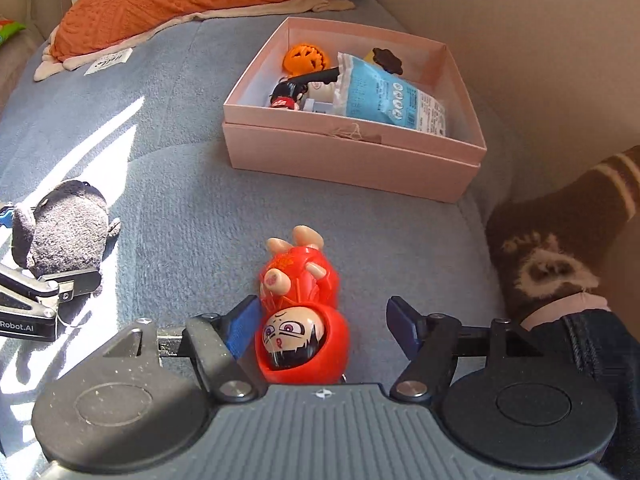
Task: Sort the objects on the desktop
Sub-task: 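Drop the plush bird into the pink box with the left tool while the right tool holds the red toy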
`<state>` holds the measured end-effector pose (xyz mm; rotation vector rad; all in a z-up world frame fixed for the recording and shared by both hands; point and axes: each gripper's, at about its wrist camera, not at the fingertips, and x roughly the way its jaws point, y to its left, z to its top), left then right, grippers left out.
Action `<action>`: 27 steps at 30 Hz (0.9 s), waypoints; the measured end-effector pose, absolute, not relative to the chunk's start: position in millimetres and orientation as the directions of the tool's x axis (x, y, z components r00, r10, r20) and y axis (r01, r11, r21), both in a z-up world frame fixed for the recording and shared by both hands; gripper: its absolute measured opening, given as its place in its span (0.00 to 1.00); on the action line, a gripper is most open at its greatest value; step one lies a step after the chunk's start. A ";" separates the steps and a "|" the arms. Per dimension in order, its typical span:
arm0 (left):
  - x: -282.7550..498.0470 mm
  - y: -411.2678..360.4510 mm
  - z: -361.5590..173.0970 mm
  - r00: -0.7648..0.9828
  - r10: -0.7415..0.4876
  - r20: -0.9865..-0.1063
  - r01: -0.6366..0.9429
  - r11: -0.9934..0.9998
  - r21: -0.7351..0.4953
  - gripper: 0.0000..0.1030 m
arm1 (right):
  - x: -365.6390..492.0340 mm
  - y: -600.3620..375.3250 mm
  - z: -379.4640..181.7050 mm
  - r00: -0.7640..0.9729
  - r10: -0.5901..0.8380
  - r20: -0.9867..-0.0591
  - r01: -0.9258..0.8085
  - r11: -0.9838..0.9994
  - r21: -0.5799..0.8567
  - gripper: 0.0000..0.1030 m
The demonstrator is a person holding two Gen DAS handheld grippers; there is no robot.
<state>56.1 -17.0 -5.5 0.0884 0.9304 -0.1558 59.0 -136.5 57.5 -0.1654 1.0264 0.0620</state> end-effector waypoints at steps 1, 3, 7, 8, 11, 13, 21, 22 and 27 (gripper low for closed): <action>55.8 -17.3 -5.8 0.586 -0.099 -0.804 0.174 0.985 0.006 0.96 | 58.9 -139.1 60.7 0.539 -0.064 -0.840 -0.120 0.981 -0.152 0.68; 55.1 -18.5 -6.5 0.584 -0.104 -0.805 0.180 0.984 0.004 0.97 | 57.4 -138.4 62.6 0.583 -0.146 -0.799 -0.110 0.960 -0.256 0.69; 51.8 -22.1 -7.7 0.581 -0.116 -0.805 0.195 0.981 0.000 0.97 | 56.4 -132.2 59.0 0.587 -0.130 -0.799 -0.161 0.949 -0.273 0.72; 50.8 -22.7 -7.3 0.581 -0.121 -0.805 0.198 0.980 -0.005 0.97 | 57.7 -130.1 56.0 0.575 -0.111 -0.811 -0.183 0.948 -0.259 0.72; 47.8 -23.4 -4.9 0.585 -0.149 -0.797 0.208 0.978 -0.030 0.97 | 61.5 -119.7 43.9 0.550 -0.089 -0.830 -0.230 0.940 -0.253 0.71; 48.0 -22.7 -3.6 0.590 -0.158 -0.792 0.195 0.980 -0.051 0.97 | 65.9 -118.7 37.0 0.525 -0.089 -0.847 -0.223 0.946 -0.237 0.57; 57.8 -12.3 -3.8 0.598 -0.128 -0.791 0.104 0.991 -0.082 0.96 | 63.0 -129.1 53.7 0.509 -0.043 -0.860 -0.197 0.966 -0.165 0.46; 58.2 -13.1 -3.6 0.601 -0.125 -0.790 0.103 0.992 -0.079 0.96 | 61.9 -128.9 57.6 0.510 -0.035 -0.860 -0.206 0.965 -0.161 0.46; 60.2 -21.1 -5.8 0.603 -0.093 -0.792 0.101 0.994 -0.040 0.89 | 53.9 -132.5 72.9 0.531 -0.029 -0.847 -0.258 0.947 -0.194 0.45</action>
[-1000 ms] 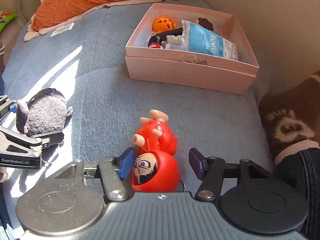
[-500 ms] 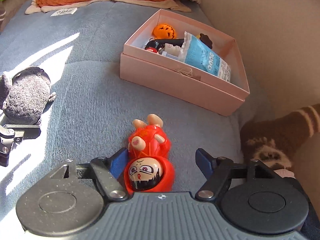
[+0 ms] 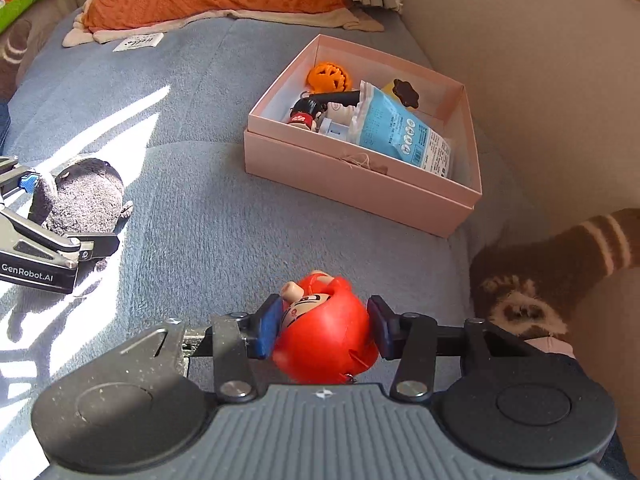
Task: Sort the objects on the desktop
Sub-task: 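Drop the plush bird into the pink box with the left tool while the right tool holds the red toy, then carry the red toy over the pink box with the right tool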
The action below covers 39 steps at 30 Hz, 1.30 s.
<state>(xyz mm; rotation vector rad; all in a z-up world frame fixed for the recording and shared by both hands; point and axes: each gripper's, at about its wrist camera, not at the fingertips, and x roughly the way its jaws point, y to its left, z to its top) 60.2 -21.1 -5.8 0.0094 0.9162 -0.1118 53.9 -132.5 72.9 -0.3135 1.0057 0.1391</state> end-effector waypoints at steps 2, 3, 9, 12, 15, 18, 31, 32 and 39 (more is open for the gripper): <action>61.3 -25.9 -6.2 0.605 -0.072 -0.793 0.106 0.994 -0.009 0.75 | 53.2 -136.7 75.0 0.516 -0.026 -0.856 -0.275 0.942 -0.195 0.45; 62.0 -27.2 -5.4 0.608 -0.068 -0.791 0.106 0.994 -0.004 0.72 | 52.1 -139.0 74.7 0.505 -0.025 -0.863 -0.284 0.939 -0.193 0.45; 69.7 -51.1 46.7 0.730 -0.146 -0.668 0.195 0.981 -0.001 0.70 | 43.1 -135.4 64.6 0.498 -0.035 -0.866 -0.329 0.917 -0.227 0.45; 89.6 -72.6 85.0 0.797 -0.207 -0.567 0.275 0.961 0.035 0.71 | 38.7 -131.8 65.2 0.510 -0.022 -0.860 -0.350 0.908 -0.231 0.45; 121.7 -94.3 114.0 0.842 -0.248 -0.478 0.312 0.948 0.058 0.72 | 34.6 -128.4 62.7 0.518 -0.019 -0.855 -0.365 0.899 -0.241 0.45; 162.3 -116.1 128.4 0.842 -0.273 -0.466 0.337 0.940 0.056 0.85 | 30.6 -126.1 57.5 0.526 -0.031 -0.850 -0.376 0.888 -0.265 0.45; 99.5 -53.2 58.2 0.698 -0.229 -0.679 0.212 0.971 -0.110 0.95 | 32.8 -132.0 37.6 0.503 -0.097 -0.859 -0.351 0.885 -0.306 0.45; 88.5 -46.6 49.9 0.682 -0.237 -0.692 0.198 0.970 -0.137 0.96 | 34.4 -132.6 36.3 0.498 -0.099 -0.862 -0.348 0.887 -0.303 0.45; 49.5 -35.5 19.6 0.621 -0.276 -0.734 0.193 0.961 -0.199 0.97 | 47.8 -148.7 78.6 0.478 -0.016 -0.878 -0.249 0.956 -0.153 0.43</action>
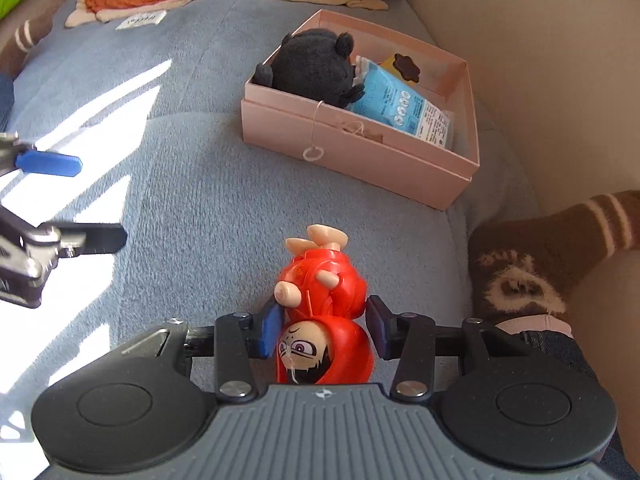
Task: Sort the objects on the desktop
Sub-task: 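Carry the red toy over the pink box with the right tool, then open the right tool to drop the red toy into the pink box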
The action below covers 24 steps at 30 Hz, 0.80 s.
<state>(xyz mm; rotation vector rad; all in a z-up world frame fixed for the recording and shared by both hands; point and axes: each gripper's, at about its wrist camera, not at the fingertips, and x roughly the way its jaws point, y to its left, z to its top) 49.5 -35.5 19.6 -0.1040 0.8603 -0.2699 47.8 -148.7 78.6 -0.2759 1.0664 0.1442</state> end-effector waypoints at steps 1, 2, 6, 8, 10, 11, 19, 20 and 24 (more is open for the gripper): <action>35.4 -38.2 21.9 0.628 -0.278 -0.727 0.204 0.960 -0.190 0.97 | 52.5 -154.3 91.5 0.486 0.003 -0.874 -0.225 0.967 -0.121 0.43; 35.0 -37.6 22.4 0.631 -0.284 -0.722 0.208 0.959 -0.195 0.97 | 58.4 -160.6 106.3 0.502 0.022 -0.864 -0.197 0.976 -0.090 0.43; 36.3 -36.1 21.0 0.631 -0.312 -0.710 0.204 0.950 -0.236 0.98 | 109.3 -188.0 153.0 0.543 0.072 -0.837 -0.047 0.997 0.056 0.43; 38.2 -36.3 17.8 0.624 -0.311 -0.717 0.201 0.950 -0.238 0.98 | 144.4 -199.9 161.2 0.560 0.079 -0.824 0.030 0.993 0.116 0.43; 39.0 -33.5 14.0 0.616 -0.309 -0.725 0.192 0.951 -0.242 0.98 | 180.4 -209.8 161.3 0.591 0.062 -0.804 0.103 0.983 0.151 0.43; 39.1 -32.2 12.5 0.614 -0.304 -0.728 0.185 0.953 -0.241 0.98 | 195.6 -213.5 159.0 0.615 0.038 -0.788 0.139 0.978 0.156 0.47; 43.8 -15.9 7.4 0.617 -0.277 -0.736 0.122 0.958 -0.258 0.99 | 215.9 -171.4 126.4 0.644 0.070 -0.762 -0.013 0.997 0.080 0.77; 44.5 -15.4 7.0 0.616 -0.278 -0.737 0.119 0.958 -0.262 0.99 | 211.6 -158.5 120.4 0.643 0.081 -0.762 -0.066 0.997 0.050 0.83; 44.5 -16.8 6.8 0.610 -0.290 -0.737 0.130 0.955 -0.269 0.99 | 209.9 -116.6 89.3 0.606 0.076 -0.792 -0.199 0.978 -0.058 0.84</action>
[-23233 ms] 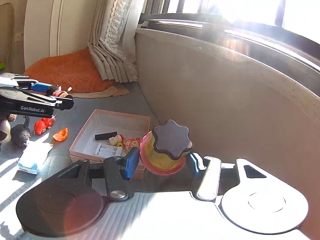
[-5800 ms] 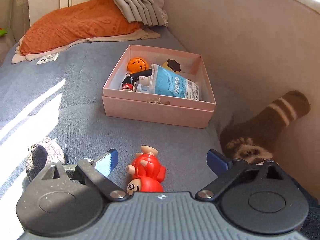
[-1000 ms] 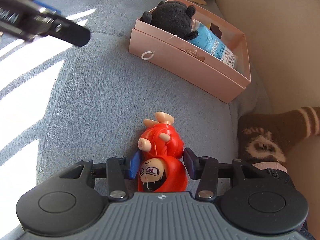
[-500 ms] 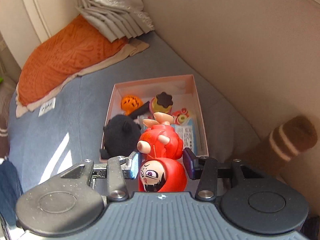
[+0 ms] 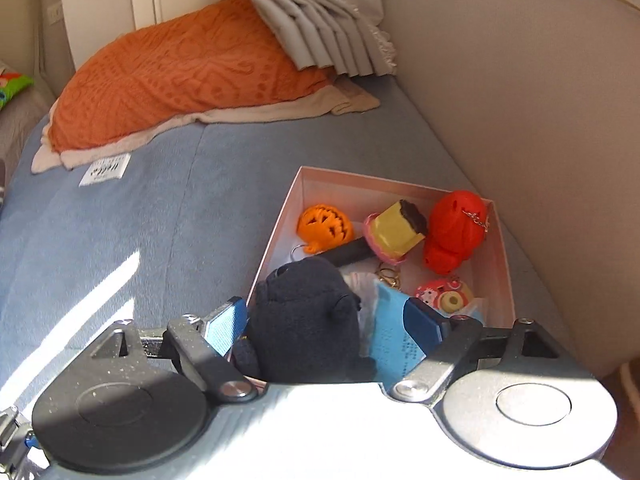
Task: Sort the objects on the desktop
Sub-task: 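Open the right tool to drop the red toy into the pink box, then grasp the black plush bird inside the box with the right tool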
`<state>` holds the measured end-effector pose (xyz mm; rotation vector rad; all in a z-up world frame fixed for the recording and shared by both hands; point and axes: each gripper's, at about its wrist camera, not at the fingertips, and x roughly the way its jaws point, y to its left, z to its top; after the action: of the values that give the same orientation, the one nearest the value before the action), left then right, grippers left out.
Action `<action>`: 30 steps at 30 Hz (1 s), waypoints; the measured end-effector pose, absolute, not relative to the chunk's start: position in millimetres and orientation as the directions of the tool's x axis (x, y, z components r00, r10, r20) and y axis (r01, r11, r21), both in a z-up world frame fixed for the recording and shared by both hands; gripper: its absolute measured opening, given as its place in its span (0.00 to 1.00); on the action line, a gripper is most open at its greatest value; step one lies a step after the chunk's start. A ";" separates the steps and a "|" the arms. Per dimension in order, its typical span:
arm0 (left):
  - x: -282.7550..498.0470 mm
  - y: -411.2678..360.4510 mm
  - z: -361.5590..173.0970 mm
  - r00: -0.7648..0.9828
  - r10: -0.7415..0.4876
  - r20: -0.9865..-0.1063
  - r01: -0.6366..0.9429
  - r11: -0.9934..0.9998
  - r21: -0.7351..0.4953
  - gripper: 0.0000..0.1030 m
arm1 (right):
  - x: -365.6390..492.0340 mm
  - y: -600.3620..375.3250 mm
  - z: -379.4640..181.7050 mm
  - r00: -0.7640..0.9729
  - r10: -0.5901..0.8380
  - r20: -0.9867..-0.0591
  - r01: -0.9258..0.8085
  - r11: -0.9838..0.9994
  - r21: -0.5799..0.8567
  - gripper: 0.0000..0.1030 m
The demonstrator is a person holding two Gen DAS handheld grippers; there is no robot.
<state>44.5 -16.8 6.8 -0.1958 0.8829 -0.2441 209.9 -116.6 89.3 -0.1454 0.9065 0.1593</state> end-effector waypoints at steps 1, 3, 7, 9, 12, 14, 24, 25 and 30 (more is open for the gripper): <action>44.2 -17.5 6.7 0.609 -0.292 -0.738 0.133 0.954 -0.267 0.99 | 212.1 -110.5 81.3 0.591 0.065 -0.804 -0.201 0.977 -0.070 0.84; 44.0 -17.6 6.5 0.607 -0.291 -0.740 0.134 0.955 -0.265 0.99 | 218.7 -111.2 73.9 0.578 0.074 -0.813 -0.180 0.983 -0.039 0.83; 45.5 -14.6 6.1 0.608 -0.285 -0.741 0.117 0.955 -0.271 0.99 | 231.5 -137.3 79.4 0.513 0.176 -0.840 -0.067 0.984 0.166 0.57; 46.5 -13.9 5.4 0.605 -0.287 -0.743 0.113 0.954 -0.276 0.99 | 232.4 -147.4 86.0 0.528 0.167 -0.833 -0.037 0.984 0.174 0.55; 46.4 -15.2 5.6 0.603 -0.293 -0.742 0.119 0.953 -0.280 0.99 | 237.0 -159.4 107.9 0.596 0.142 -0.791 0.013 0.982 0.187 0.54; 45.3 -16.9 5.7 0.603 -0.298 -0.740 0.128 0.952 -0.279 0.99 | 242.6 -170.2 126.5 0.648 0.160 -0.744 0.047 0.967 0.250 0.54; 46.0 -16.0 2.0 0.595 -0.283 -0.752 0.117 0.957 -0.267 0.99 | 252.3 -186.6 118.5 0.657 0.120 -0.744 0.107 0.962 0.249 0.59; 46.2 -16.3 1.6 0.593 -0.285 -0.753 0.119 0.956 -0.268 0.99 | 250.2 -186.5 116.7 0.660 0.105 -0.743 0.106 0.967 0.231 0.59; 47.5 -19.3 -1.0 0.584 -0.290 -0.758 0.129 0.955 -0.266 0.99 | 250.2 -179.2 118.3 0.671 0.095 -0.735 0.070 0.979 0.191 0.59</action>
<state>47.5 -19.3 -1.0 -0.1897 0.9158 -0.2462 250.2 -179.2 118.3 0.2104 0.8363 0.0139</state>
